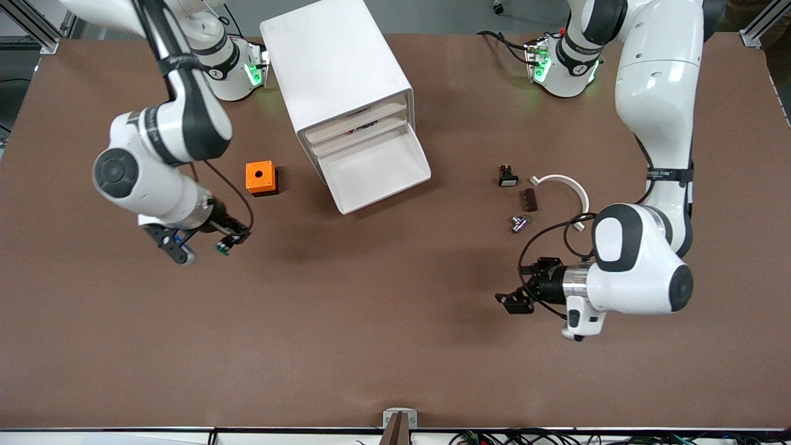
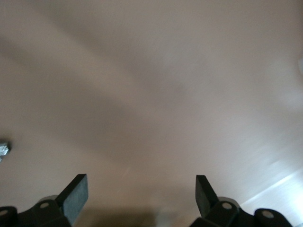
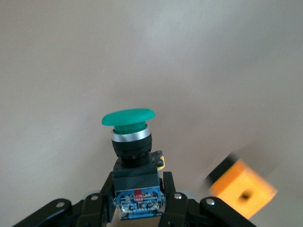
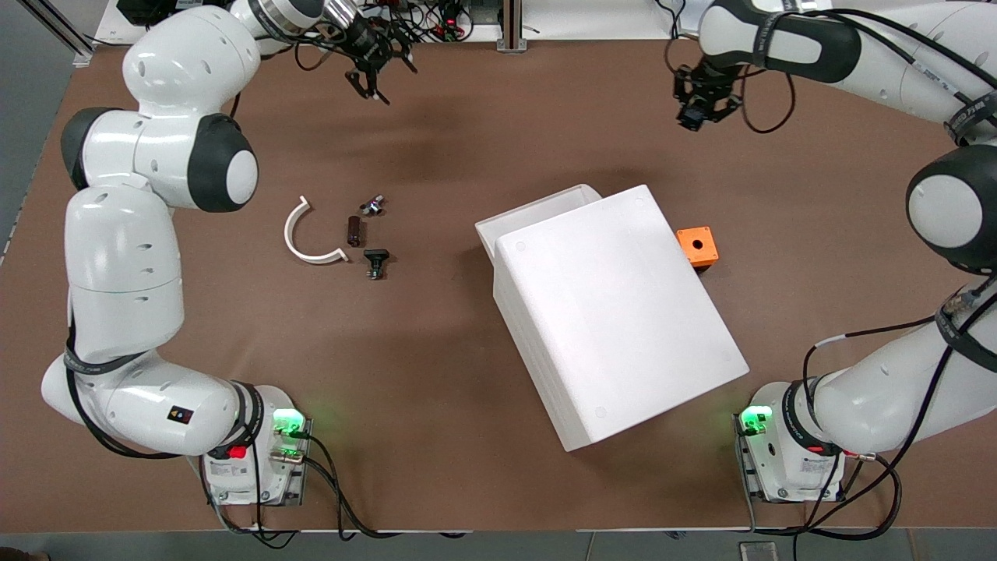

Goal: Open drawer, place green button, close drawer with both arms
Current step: 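Lift the green button with the right gripper toward the open drawer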

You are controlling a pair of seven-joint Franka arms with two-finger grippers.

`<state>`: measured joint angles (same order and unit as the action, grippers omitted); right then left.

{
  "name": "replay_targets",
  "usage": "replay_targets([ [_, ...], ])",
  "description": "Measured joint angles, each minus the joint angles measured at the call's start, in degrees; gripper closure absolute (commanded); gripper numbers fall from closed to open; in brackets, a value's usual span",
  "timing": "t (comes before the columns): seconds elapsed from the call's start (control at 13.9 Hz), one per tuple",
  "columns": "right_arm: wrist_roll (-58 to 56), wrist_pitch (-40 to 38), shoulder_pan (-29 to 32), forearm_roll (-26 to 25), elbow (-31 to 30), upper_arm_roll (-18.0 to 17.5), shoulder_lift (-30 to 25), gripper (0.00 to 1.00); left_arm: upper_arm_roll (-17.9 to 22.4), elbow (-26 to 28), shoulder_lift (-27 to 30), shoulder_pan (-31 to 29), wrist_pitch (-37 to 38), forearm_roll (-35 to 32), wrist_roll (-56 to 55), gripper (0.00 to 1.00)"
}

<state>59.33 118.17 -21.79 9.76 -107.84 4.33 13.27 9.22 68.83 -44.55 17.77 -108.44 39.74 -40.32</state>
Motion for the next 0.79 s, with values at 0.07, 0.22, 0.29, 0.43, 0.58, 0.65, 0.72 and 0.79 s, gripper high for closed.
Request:
replay_targets([
  [0.07,6.5,0.1,-2.9,0.3,0.5,0.0,0.0,1.00,0.1,0.0,0.6,0.2,-1.8,-1.9,0.1,0.00],
  [0.22,17.5,0.7,-8.2,0.3,0.9,-0.1,0.2,1.00,0.2,0.0,1.5,0.8,-3.4,-8.6,0.1,0.00],
  [0.29,22.1,1.0,-10.7,0.4,0.9,-0.1,0.3,1.00,0.2,0.0,1.8,1.0,-3.6,-10.4,0.1,0.00],
  [0.43,31.0,2.9,-15.7,0.4,0.9,-0.1,0.6,1.00,0.3,0.0,2.4,1.0,-3.7,-11.7,0.1,0.00],
  [0.58,38.4,5.1,-20.2,0.4,0.9,-0.1,1.6,1.00,0.4,0.0,2.6,1.2,-3.7,-13.5,0.2,0.00],
  [0.65,40.8,6.2,-21.8,0.4,0.9,0.0,2.4,1.00,0.4,0.0,2.5,1.4,-3.7,-14.7,0.2,0.00],
  [0.72,42.6,7.4,-23.1,0.4,0.9,0.0,3.2,1.00,0.4,0.0,2.6,1.7,-3.7,-15.6,0.2,0.00],
  [0.79,44.2,8.5,-24.0,0.4,0.9,0.0,4.0,1.00,0.4,0.0,2.6,1.9,-3.7,-16.3,0.2,0.00],
])
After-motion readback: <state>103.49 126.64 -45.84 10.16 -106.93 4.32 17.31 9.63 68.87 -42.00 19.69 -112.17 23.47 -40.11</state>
